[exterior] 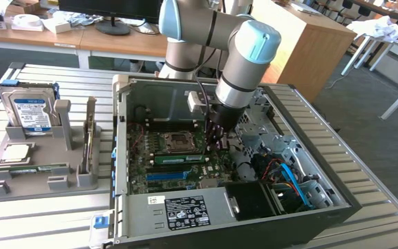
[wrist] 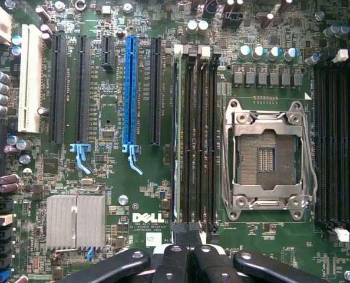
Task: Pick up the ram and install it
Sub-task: 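Press down the ram until it locks into place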
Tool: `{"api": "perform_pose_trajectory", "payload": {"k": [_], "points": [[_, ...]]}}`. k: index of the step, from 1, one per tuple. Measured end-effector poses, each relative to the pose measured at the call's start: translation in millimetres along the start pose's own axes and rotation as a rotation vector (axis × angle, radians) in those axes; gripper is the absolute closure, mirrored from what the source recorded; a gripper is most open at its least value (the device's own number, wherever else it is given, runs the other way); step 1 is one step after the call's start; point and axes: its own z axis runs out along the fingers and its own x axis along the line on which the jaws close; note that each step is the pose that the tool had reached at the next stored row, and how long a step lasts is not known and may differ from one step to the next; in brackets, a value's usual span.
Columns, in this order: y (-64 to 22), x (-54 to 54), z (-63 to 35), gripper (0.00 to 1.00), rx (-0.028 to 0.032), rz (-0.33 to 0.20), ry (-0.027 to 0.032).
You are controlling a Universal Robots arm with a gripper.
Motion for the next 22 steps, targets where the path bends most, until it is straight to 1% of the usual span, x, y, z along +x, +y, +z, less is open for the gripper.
{"api": "perform_pose_trajectory", "payload": {"k": [7,11,22], "points": [[0.0,1.1,0.0,0.9,-0.0001,0.0,0.0003],[-0.1,1.2,1.9,0.9,-0.0001,0.0,0.0003],[-0.2,1.2,3.2,0.9,-0.0001,0.0,0.0004]]}}
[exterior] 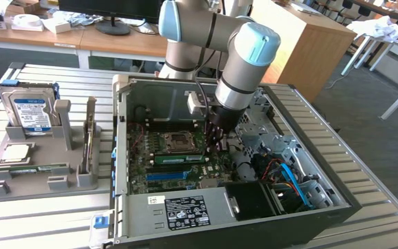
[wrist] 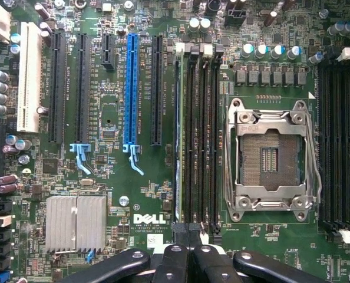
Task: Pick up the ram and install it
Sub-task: 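Press down the ram until it locks into place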
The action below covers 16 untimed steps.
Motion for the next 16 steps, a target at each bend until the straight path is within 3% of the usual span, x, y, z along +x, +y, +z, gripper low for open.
{"api": "perform_pose_trajectory", "payload": {"k": [16], "points": [[-0.2,0.0,2.5,0.9,0.0,0.0,-0.0003]]}}
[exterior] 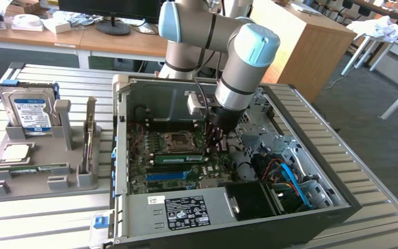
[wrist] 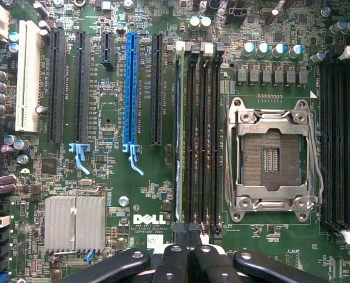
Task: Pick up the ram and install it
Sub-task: 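Press down the ram until it locks into place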
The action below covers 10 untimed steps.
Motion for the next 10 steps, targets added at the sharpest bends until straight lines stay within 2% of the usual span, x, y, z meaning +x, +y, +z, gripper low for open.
{"api": "perform_pose_trajectory", "payload": {"k": [2,7,10], "points": [[0.1,-0.2,-1.3,0.9,0.0003,0.0,-0.0013],[0.5,-0.3,-9.8,0.9,0.0001,0.0,0.0002],[0.5,-0.3,-10.4,0.9,0.0001,0.0,0.0]]}}
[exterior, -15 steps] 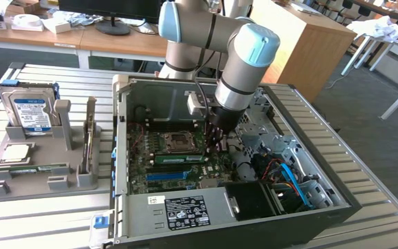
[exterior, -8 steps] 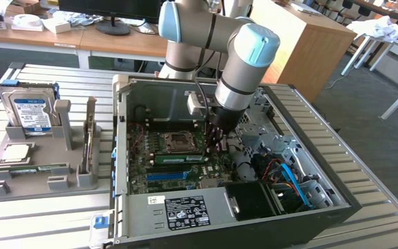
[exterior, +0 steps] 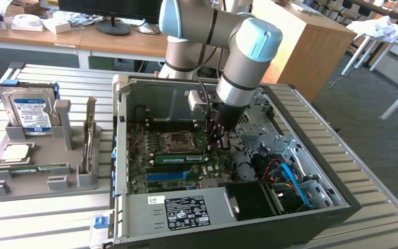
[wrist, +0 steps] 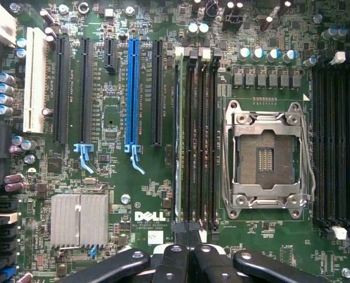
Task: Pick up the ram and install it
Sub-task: 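Press down the ram until it locks into place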
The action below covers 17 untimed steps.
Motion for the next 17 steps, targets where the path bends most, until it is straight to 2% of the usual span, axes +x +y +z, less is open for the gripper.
{"api": "perform_pose_trajectory", "payload": {"k": [3,6,17], "points": [[0.2,0.0,-0.1,0.9,-0.0001,0.0,0.0002],[4.5,0.1,0.0,0.9,0.0019,0.0,0.0005],[24.6,0.1,1.2,0.9,0.021,-0.001,-0.0001]]}}
